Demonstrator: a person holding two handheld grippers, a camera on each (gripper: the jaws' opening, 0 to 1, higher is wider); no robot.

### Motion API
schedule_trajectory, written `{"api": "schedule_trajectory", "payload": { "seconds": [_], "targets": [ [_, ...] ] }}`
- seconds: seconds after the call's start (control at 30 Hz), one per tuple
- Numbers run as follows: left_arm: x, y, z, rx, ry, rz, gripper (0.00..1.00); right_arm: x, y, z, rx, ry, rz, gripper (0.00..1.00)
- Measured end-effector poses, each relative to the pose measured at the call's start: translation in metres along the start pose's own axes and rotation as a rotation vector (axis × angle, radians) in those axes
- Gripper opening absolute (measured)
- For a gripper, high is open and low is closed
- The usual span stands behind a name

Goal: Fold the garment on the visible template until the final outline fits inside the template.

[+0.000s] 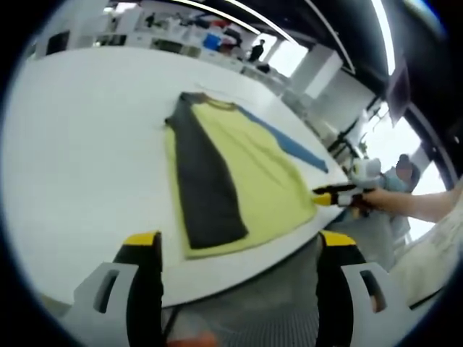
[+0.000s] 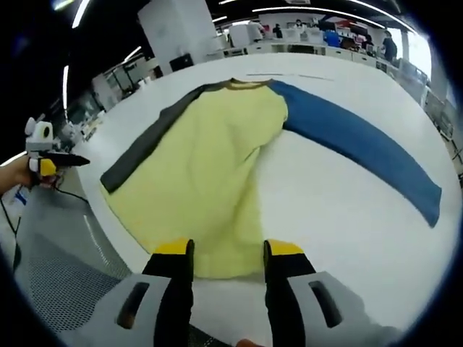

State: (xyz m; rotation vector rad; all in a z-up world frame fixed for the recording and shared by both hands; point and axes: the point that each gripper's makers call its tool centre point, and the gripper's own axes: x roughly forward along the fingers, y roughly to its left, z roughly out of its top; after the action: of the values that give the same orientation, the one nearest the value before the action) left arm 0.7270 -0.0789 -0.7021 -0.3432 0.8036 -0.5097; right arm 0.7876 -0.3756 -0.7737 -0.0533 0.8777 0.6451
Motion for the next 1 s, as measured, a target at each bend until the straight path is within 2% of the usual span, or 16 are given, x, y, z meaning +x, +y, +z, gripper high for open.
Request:
{"api": "schedule_trajectory", "payload": {
  "seconds": [0.1,0.13,0.2,0.27,0.4,0.47,0.7,0.87,1.0],
  "targets": [
    [0.000,0.000,0.001,-0.001,-0.003,0.001,0.84,-0.003,-0.002,-0.004,-0.010,0.018,-0.004,0.08],
    [0.000,0.001,0.002,0.000,-0.004,0.002,0.84,-0.004,-0.003,-0.005,-0.028,0.026,-0.015,0.04],
    [0.000,0.002,0.003,-0.002,-0.006,0.004,0.84,-0.004,-0.005,-0.006,-0.031,0.032,-0.023,0.03],
    [0.000,0.003,0.003,-0.004,-0.008,0.006,0.84,-0.006,-0.006,-0.006,0.025,0.026,-0.022,0.03],
    [-0.001,0.003,0.003,-0.006,-0.010,0.007,0.84,-0.012,-0.005,-0.004,0.229,0.009,-0.002,0.02],
    [-0.001,0.004,0.002,-0.009,-0.010,0.008,0.84,-0.015,-0.003,-0.005,0.298,0.007,0.009,0.02],
    [-0.003,0.005,0.001,-0.015,-0.012,0.012,0.84,-0.029,0.002,-0.018,0.586,-0.002,0.038,0.02],
    [-0.003,0.006,0.002,-0.016,-0.014,0.013,0.84,-0.029,0.010,-0.029,0.574,0.028,0.037,0.02],
    [-0.002,0.006,0.003,-0.012,-0.017,0.011,0.84,-0.027,0.006,-0.027,0.566,0.029,0.019,0.02]
  ]
}}
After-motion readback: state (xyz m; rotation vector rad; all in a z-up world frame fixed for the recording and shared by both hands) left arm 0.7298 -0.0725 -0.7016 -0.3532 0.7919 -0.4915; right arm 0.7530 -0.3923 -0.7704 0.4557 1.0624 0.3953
